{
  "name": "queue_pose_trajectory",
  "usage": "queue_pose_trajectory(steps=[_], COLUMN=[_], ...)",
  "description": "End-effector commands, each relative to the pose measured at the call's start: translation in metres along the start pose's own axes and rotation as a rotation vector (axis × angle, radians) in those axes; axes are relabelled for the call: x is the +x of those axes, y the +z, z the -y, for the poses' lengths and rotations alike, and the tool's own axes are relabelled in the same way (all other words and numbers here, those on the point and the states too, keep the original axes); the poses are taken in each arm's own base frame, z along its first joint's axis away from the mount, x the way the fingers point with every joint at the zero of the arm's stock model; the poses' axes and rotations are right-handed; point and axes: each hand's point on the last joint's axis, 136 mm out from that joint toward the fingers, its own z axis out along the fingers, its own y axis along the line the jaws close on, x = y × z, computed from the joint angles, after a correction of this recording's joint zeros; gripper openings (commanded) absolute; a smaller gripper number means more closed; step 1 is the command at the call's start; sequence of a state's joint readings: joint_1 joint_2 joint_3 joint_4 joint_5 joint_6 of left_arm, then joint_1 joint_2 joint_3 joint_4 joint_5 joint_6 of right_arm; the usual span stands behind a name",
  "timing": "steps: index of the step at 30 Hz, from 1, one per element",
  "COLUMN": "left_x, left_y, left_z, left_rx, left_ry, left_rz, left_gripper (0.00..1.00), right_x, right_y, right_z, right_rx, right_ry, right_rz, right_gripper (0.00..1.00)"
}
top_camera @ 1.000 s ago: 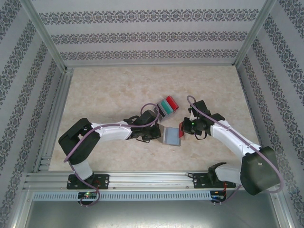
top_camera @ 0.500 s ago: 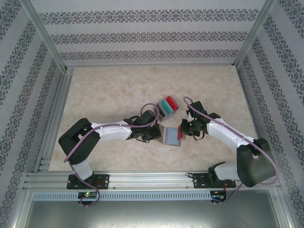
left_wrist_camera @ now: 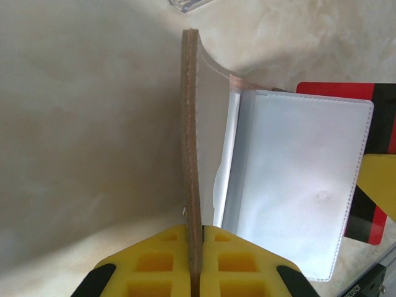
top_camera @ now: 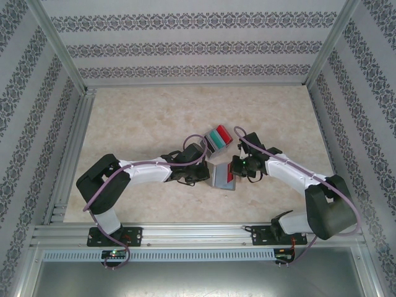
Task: Put the credit cards into the card holder
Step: Flip over the card slot in the card holder.
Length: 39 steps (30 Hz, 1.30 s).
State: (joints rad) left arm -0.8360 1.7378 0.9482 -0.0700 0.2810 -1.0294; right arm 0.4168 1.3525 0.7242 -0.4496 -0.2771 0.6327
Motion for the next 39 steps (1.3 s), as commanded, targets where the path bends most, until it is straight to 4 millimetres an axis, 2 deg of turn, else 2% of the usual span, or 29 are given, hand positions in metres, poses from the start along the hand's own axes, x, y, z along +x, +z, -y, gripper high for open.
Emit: queue_pose_trajectory(steps=[1,5,13,15,17,20,22,24,26,27,30,33,37,39], left_x=[0.003,0.002,0.000,0.000,0.000,0.000,0.001,0.001,0.000,-0.001,-0.003,-0.007,-0.014,-0.020], left_y=[0.003,0.005,0.007,0.008,0.009,0.010,0.010,0.007,0.002,0.000,-0.009,-0.025,-0.052,-0.066], left_z=[-0.002,-0.002,-0.003,-0.004,-0.004,-0.003,-0.005,-0.008,-0.011,-0.013,-0.018,-0.026,-0.038,-0.033], left_rx=[0.007,0.029,0.065,0.074,0.079,0.096,0.090,0.081,0.077,0.071,0.051,0.026,-0.008,0.026], left_ry=[-0.007,-0.028,-0.057,-0.066,-0.069,-0.076,-0.081,-0.085,-0.088,-0.090,-0.098,-0.100,-0.110,-0.084], left_rz=[-0.014,-0.019,-0.007,-0.003,0.000,0.002,0.004,0.016,0.036,0.048,0.075,0.130,0.236,0.295], left_gripper=[0.00,0.00,0.00,0.03,0.04,0.18,0.19,0.26,0.28,0.35,0.38,0.51,0.54,0.42], right_x=[-0.005,-0.004,-0.003,0.000,0.002,0.004,0.002,0.003,0.005,0.007,0.011,0.012,0.014,0.016], right_y=[-0.015,-0.012,0.000,0.004,0.010,0.012,0.013,0.016,0.022,0.026,0.032,0.034,0.036,0.038], right_z=[-0.021,-0.044,-0.058,-0.064,-0.062,-0.063,-0.060,-0.050,-0.044,-0.042,-0.042,-0.040,-0.041,-0.039], right_rx=[-0.060,-0.162,-0.203,-0.243,-0.228,-0.234,-0.224,-0.177,-0.156,-0.154,-0.171,-0.163,-0.167,-0.163], right_ry=[-0.006,0.001,0.009,0.012,0.026,0.025,0.037,0.051,0.060,0.067,0.077,0.069,0.067,0.064], right_rz=[0.030,0.011,-0.010,-0.024,-0.026,-0.026,-0.010,-0.012,-0.024,-0.029,-0.047,-0.044,-0.061,-0.066], right_gripper=[0.00,0.00,0.00,0.00,0.00,0.00,0.00,0.00,0.00,0.00,0.00,0.00,0.00,0.00])
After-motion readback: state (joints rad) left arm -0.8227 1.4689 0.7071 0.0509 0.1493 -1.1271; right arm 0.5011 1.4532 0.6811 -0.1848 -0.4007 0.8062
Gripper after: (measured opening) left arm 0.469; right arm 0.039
